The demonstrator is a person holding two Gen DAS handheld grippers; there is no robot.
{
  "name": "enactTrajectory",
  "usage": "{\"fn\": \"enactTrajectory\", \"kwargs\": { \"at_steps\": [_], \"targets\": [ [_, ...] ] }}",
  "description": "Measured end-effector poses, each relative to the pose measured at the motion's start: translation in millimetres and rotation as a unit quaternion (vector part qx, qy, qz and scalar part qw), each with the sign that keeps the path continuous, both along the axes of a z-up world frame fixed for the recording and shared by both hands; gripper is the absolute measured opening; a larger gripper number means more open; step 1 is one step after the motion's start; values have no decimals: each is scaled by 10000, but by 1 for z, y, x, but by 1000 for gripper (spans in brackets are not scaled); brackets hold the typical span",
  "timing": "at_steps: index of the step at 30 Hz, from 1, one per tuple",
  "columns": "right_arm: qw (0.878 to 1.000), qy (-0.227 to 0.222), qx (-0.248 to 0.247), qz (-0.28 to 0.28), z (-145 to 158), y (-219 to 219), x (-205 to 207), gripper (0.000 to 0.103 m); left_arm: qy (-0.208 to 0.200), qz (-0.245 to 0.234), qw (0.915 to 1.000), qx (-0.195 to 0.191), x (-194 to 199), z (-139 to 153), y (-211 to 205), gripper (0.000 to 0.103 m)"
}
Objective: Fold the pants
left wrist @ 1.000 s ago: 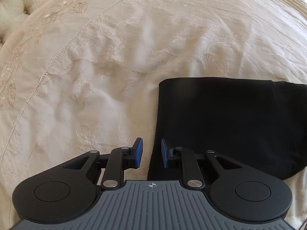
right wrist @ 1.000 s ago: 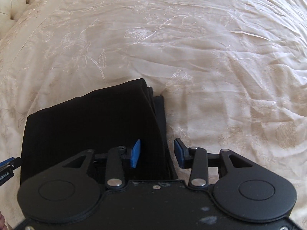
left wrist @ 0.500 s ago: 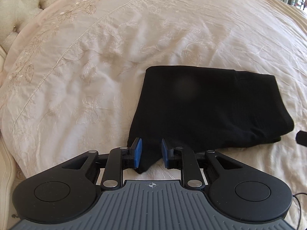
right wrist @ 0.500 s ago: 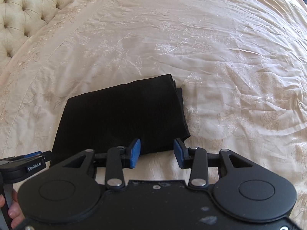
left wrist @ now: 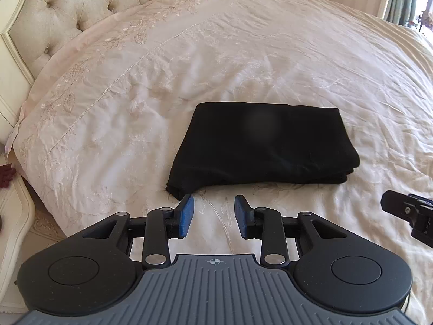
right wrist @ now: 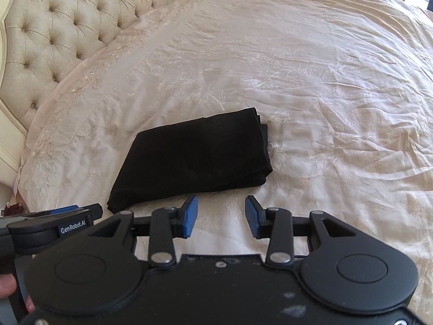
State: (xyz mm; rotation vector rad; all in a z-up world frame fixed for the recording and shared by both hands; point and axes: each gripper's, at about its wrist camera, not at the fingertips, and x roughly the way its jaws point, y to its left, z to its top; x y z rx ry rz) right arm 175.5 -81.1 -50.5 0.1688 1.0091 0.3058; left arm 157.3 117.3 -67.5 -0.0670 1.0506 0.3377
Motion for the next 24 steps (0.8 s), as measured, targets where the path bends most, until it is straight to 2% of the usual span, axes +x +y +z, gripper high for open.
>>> {"fn": "enactTrajectory", "kwargs": {
  "at_steps": [13,24],
  "targets": [
    [9989,-440,163,50,27,-14,-39,41,-189,-299,9991,228,-36,15,-34,33],
    [9982,-561,222,50,32,-17,-55,42,-242,-345,9988,262,-44,16,-37,33]
  ]
}}
